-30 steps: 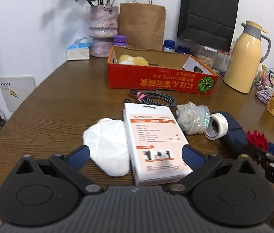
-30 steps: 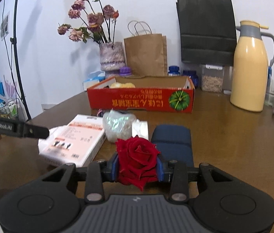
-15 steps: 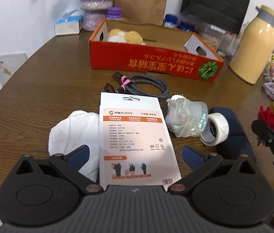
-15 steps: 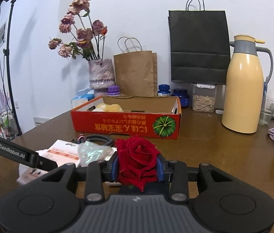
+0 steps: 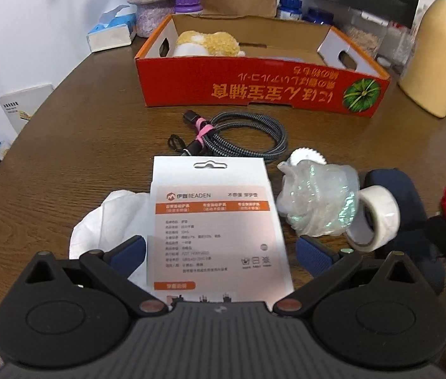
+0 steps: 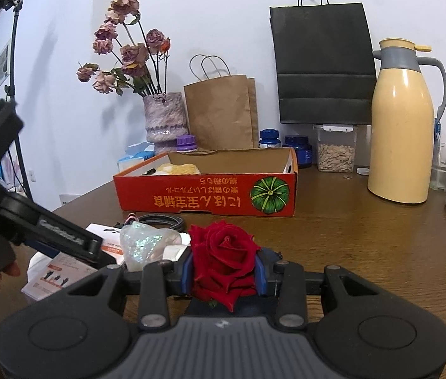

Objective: Flip cup upright
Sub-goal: 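Lift the red rose with the right gripper while the left gripper grasps the white box, then carry the white box and red rose toward the red box with both grippers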

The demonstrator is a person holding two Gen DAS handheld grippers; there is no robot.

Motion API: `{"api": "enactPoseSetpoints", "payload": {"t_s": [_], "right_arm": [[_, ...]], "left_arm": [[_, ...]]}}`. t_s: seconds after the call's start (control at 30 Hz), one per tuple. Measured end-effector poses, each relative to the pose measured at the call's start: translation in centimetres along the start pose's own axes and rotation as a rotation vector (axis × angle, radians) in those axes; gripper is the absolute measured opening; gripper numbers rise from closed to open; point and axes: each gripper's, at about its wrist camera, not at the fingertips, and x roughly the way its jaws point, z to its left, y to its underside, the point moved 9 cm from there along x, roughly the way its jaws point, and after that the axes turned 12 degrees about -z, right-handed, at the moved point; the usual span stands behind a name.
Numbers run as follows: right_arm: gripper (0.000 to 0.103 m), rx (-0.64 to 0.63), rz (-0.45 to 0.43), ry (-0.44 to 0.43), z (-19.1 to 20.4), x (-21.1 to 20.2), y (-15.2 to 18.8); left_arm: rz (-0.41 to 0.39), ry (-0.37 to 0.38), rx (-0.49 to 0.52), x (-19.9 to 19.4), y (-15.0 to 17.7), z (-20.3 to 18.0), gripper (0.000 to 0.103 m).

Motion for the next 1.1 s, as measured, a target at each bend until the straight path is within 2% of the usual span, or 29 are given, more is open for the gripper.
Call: {"api": "enactPoseSetpoints", "payload": {"t_s": [0.2, 0.5, 0.67, 0.73, 1.1], "right_arm": [[0.036, 0.004, -0.010, -0.005, 0.0, -0.2, -0.1], [0.036, 0.003, -0.007, -0.005, 0.0, -0.2, 0.0], [0.036, 0.005, -0.002, -0.004, 0.0, 0.0, 0.1], [0.036, 0.005, 0.000, -0.001, -0.1, 0.0, 0.1], [0.036, -0.013, 0.009, 0.014, -0.1, 0.4, 0.5]], "left_arm": [[0.014, -0.039, 0.035, 0.5, 0.2, 0.0, 0.103], [0.054, -0.012, -0.005, 1.6, 1.1, 0.2, 0.103], [0.012, -0.007, -0.019, 1.4, 1.1, 0.2, 0.103], [-0.007, -0.008, -0.011, 1.1, 1.2, 0.2, 0.099], [-0.092, 0.039, -0.009, -1.3, 1.0, 0.9, 0.098]]}}
